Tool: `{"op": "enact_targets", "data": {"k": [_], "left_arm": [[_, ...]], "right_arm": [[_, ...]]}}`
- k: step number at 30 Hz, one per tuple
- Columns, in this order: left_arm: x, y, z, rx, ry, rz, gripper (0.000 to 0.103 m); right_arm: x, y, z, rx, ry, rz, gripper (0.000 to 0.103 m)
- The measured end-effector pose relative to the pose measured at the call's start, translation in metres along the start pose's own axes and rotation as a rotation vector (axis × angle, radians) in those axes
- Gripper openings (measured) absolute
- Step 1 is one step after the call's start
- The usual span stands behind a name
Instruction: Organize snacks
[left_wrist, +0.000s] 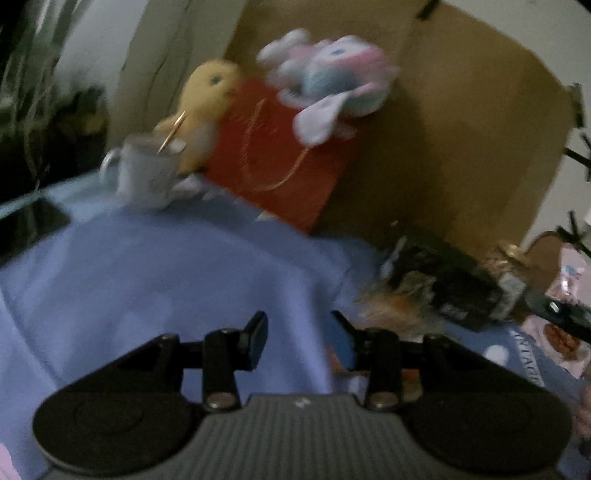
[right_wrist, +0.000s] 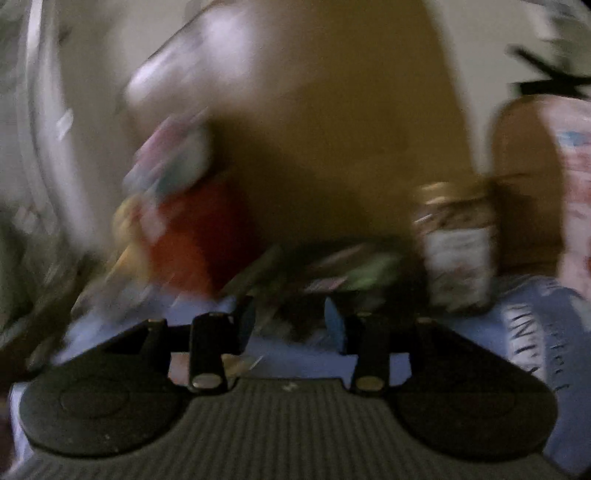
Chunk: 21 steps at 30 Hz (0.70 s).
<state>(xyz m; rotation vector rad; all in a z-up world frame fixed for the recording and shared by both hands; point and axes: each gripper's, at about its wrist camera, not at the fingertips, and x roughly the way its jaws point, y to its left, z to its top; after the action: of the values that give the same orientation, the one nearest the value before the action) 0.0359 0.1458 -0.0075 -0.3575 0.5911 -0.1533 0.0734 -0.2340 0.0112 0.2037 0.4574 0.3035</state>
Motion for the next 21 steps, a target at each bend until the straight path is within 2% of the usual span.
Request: {"op": "enact_targets", "data": {"k": [3, 7, 11, 13, 16, 17, 21], "left_arm": [[0.015, 0.015, -0.010, -0.051, 0.047, -0.036, 0.036], [0.036, 0.014, -0.021, -0.031, 0.084, -0.057, 0.036], [0.039, 0.012, -0.028, -0.002, 0.041, -0.080, 0.036], [0.039, 0.014, -0.028, -0.010, 0.039, -0.098, 0.036], [0.040, 0.017, -0.028, -0.031, 0.036, -0.117, 0.036], [0.040, 0.017, -0.028, -0.034, 0.035, -0.121, 0.036], [0.040, 0.022, -0.028, -0.057, 0.035, -0.141, 0.036]], "right_arm": [[0.003, 0.032, -0.014, -0.102, 0.091, 0.051, 0.045], [0.025, 0.061, -0.025, -0.223, 0.174, 0.055, 0.045], [0.055, 0.079, -0.027, -0.271, 0.281, 0.072, 0.047], [0.071, 0.079, -0.023, -0.196, 0.334, 0.063, 0.049], [0.089, 0.066, -0.010, -0.073, 0.322, 0.031, 0.065], [0.094, 0.061, -0.006, -0.047, 0.315, 0.017, 0.067], [0.125, 0.034, -0.001, 0.120, 0.376, -0.026, 0.067]]}}
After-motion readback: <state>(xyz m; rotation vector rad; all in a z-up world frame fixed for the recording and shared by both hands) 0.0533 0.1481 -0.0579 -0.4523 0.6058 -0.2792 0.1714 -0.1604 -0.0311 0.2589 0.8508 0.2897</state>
